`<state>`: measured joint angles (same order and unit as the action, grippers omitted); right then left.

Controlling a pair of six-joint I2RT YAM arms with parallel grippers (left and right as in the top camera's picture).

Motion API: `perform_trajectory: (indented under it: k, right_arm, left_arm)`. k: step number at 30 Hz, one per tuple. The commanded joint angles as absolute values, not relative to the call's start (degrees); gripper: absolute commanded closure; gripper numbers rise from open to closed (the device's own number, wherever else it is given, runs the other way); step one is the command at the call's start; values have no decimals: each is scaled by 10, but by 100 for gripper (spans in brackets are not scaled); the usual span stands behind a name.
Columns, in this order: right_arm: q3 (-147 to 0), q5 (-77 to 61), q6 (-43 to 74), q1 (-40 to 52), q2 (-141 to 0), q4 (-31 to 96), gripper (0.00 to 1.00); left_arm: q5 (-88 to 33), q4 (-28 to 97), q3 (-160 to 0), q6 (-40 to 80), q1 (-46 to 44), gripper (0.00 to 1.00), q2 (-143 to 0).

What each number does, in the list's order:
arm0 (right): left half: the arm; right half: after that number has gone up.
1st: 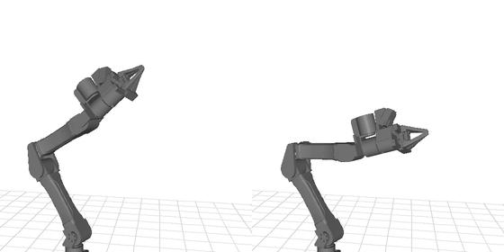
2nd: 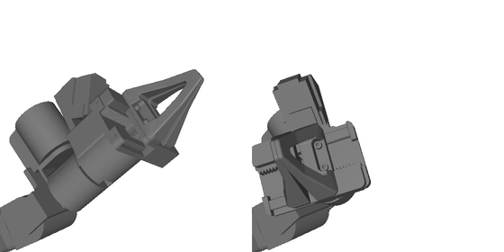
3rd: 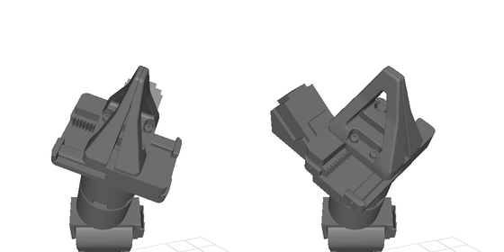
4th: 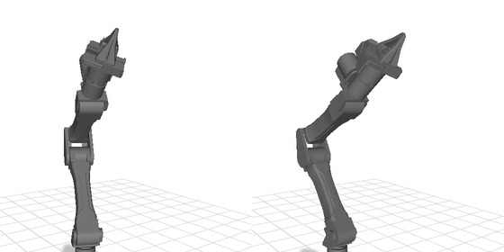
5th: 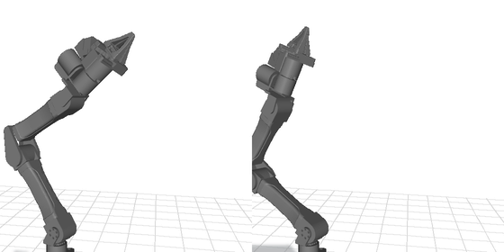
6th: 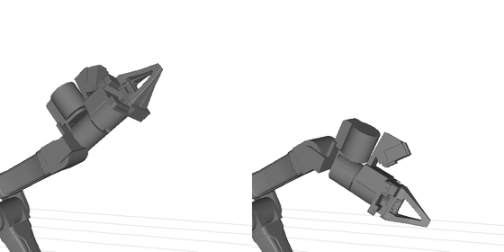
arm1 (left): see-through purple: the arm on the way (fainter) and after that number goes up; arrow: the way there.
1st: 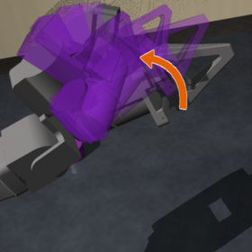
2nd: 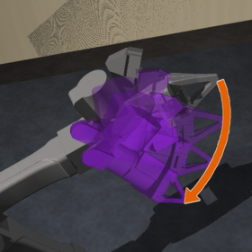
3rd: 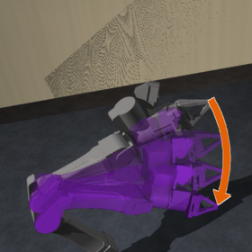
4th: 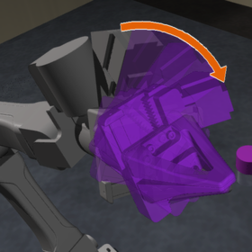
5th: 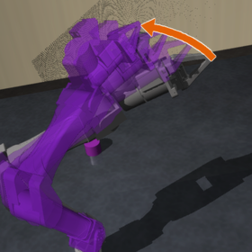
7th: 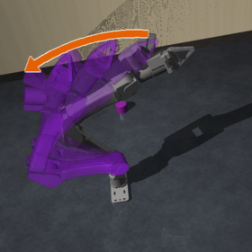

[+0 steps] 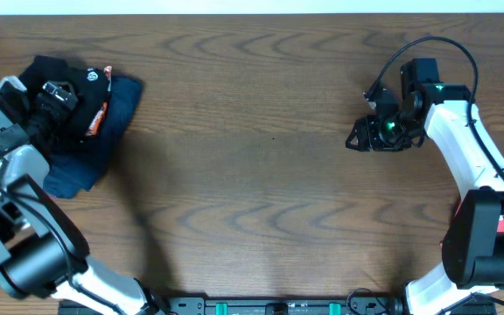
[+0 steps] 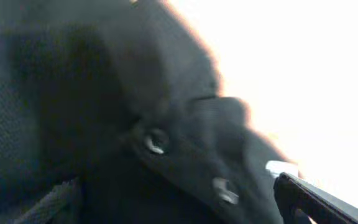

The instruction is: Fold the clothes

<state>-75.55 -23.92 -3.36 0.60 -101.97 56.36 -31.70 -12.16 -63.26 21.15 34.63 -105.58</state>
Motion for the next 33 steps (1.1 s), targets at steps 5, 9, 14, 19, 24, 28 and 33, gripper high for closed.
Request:
perform_trajectory:
  k: [5, 9, 14, 19, 24, 28, 33]
  right_arm:
    - [-764, -240, -28, 8, -1011, 559, 31]
    - [-764, -239, -28, 8, -1011, 551, 1]
    - [-764, -218, -28, 6, -1011, 497, 1]
    - [-773, -139, 3, -16, -1010, 484, 1]
    - [-777, -122, 30, -55, -967, 508, 1]
    - [-774, -122, 32, -76, -889, 522, 1]
    - [-739, -85, 64, -77, -764, 520, 1]
  left_arm:
    - [-365, -84, -632, 169, 304, 2, -874]
    - [-365, 2, -632, 149, 256, 2, -824]
    - [-362, 138, -632, 58, 176, 2, -813]
    - [-264, 309, -632, 45, 107, 2, -813]
    - [-200, 474, -632, 45, 86, 2, -796]
    - [-128, 542, -632, 45, 86, 2, -744]
    - [-104, 559, -625, 28, 72, 2, -599]
